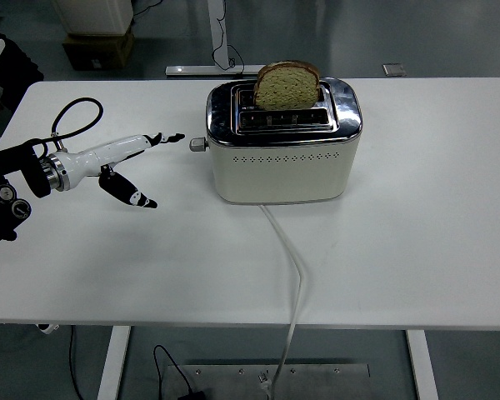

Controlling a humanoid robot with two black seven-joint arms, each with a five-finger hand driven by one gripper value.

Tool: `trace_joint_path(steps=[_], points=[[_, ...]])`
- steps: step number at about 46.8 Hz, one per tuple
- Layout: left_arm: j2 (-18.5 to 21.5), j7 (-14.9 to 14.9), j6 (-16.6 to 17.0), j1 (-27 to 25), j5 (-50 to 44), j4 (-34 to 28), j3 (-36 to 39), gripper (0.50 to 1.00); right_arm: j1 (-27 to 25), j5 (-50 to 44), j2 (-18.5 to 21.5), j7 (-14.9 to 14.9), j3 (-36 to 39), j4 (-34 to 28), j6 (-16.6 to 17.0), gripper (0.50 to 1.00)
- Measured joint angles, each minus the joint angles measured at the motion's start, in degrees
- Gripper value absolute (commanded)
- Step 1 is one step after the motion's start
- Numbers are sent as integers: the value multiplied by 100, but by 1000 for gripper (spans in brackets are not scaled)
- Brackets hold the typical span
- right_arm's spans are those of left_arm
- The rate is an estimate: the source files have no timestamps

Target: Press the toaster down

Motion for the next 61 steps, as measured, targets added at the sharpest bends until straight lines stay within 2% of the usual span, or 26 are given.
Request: trace_joint_path(steps=[35, 44, 61], points=[[-108, 1, 26, 18, 140, -117, 115, 1000, 0, 2, 0, 0, 0, 1, 0, 998], [-175, 27, 285, 19, 213, -109, 311, 1000, 0, 2, 0, 0, 0, 3, 0, 998], [-230, 46, 327, 22, 185, -41, 361, 1000, 0, 1, 0, 0, 0, 2, 0, 998]])
